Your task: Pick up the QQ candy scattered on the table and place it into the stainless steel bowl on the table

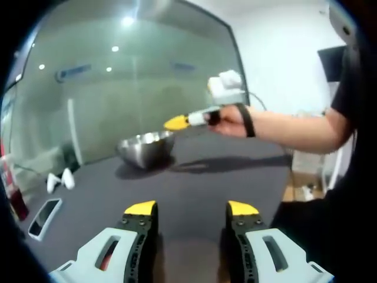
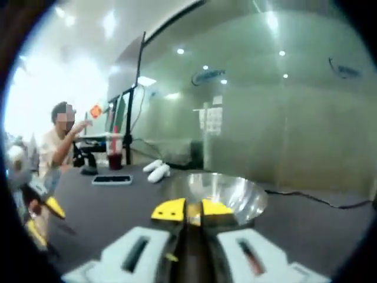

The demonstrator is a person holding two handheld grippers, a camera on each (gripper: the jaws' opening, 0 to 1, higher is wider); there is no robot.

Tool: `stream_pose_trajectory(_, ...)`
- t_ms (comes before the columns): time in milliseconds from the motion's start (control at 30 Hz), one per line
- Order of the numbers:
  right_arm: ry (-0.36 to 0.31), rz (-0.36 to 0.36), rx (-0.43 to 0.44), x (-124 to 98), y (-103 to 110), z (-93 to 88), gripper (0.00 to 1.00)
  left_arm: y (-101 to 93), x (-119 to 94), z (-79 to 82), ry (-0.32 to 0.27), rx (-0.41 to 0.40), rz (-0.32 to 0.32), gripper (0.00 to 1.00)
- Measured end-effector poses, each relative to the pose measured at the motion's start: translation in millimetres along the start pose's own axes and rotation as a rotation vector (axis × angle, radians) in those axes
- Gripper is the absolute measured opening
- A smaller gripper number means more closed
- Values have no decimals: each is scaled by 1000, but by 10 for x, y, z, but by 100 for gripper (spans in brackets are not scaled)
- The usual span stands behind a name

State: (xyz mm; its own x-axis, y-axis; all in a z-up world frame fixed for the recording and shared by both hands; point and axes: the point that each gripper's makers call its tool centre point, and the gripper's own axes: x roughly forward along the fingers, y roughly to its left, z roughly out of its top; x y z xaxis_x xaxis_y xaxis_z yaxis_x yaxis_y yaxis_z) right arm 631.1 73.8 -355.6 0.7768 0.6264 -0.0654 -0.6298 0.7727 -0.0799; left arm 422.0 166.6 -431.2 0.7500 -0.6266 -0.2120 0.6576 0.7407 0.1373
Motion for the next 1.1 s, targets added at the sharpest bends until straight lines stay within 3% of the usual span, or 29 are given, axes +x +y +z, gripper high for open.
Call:
stream_pose_trajectory(100,37,-12,24,183,-59,-39,10,0,-13,11,-2,-2,2,47)
stream_pose_trajectory(267,55,10,-7,342,49,-37,10,-26,-9,1,-1,-3,-1,47)
stream_pose_trajectory(333,51,25,-33,376,84,-27,14,-25,-8,-7,2,-3,0,47)
stream_pose_trajectory(400,48,49,-29,389,126,-21,27,-22,-10,-13,4,-3,-1,47)
stream_pose_trajectory(600,52,39,-10,343,57,-47,24,3,-11,-24,7,-7,5,47)
stream_pose_trajectory(800,47,35,-8,209,8,-30,23,-11,20,-19,7,-5,0,47)
stream_pose_trajectory(1000,35,114,-24,-98,163,-26,25,-9,40,-9,5,-4,0,47)
stream_pose_trajectory(1067,62,172,96,-297,263,-88,25,-6,42,-5,3,-4,1,47)
stream_pose_trajectory(1100,91,214,108,-412,317,-147,25,-3,42,-5,2,-6,2,47)
